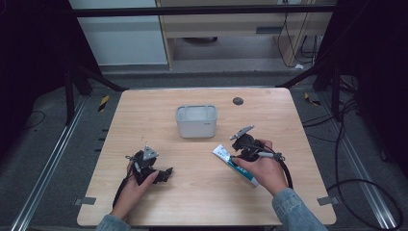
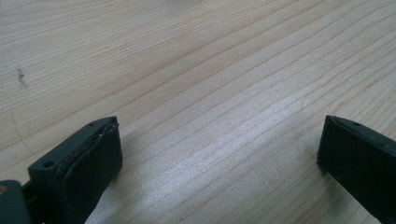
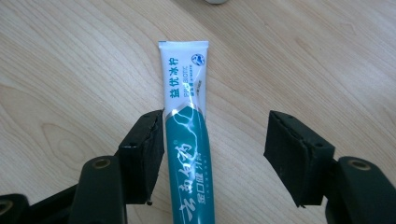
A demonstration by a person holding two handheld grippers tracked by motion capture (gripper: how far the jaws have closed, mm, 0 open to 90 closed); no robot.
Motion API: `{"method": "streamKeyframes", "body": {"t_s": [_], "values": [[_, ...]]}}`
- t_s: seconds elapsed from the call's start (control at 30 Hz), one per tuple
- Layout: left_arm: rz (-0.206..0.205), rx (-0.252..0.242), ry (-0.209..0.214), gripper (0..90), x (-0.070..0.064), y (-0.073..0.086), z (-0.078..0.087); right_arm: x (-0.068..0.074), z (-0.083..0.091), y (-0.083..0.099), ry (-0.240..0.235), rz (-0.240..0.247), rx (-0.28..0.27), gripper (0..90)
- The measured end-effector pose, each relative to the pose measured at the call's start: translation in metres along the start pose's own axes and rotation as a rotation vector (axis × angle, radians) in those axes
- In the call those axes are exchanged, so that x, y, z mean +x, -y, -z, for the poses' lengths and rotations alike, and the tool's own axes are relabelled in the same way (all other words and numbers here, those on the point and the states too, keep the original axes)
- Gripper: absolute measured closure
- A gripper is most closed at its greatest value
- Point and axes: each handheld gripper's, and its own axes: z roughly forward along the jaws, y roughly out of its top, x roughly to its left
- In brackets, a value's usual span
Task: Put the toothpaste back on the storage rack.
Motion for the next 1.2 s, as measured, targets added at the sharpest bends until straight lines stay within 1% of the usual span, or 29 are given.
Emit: {"method": "streamKeyframes", "body": {"t_s": [0.17, 0.27, 0.5, 0.67, 0.73, 0.9, 1.13, 1.2], "values": [[0.0, 0.0, 0.0, 0.0, 0.0, 0.0, 0.0, 0.002, -0.003, -0.002, -0.009, 0.006, 0.014, 37.6], [0.0, 0.0, 0.0, 0.0, 0.0, 0.0, 0.0, 0.006, -0.007, -0.003, -0.023, 0.016, 0.029, 37.2], [0.0, 0.0, 0.0, 0.0, 0.0, 0.0, 0.0, 0.011, -0.011, -0.005, -0.036, 0.023, 0.042, 37.9], [0.0, 0.0, 0.0, 0.0, 0.0, 0.0, 0.0, 0.014, -0.014, -0.008, -0.045, 0.036, 0.054, 40.5], [-0.001, 0.0, 0.0, 0.0, 0.0, 0.0, 0.0, 0.015, -0.015, -0.009, -0.046, 0.045, 0.061, 43.3], [-0.001, 0.0, 0.0, 0.0, 0.0, 0.0, 0.0, 0.016, -0.019, -0.01, -0.05, 0.04, 0.069, 46.4], [-0.001, 0.0, 0.0, 0.0, 0.0, 0.0, 0.0, 0.016, -0.024, -0.011, -0.064, 0.032, 0.082, 44.2], [-0.001, 0.0, 0.0, 0.0, 0.0, 0.0, 0.0, 0.017, -0.029, -0.012, -0.072, 0.032, 0.102, 41.5]]}}
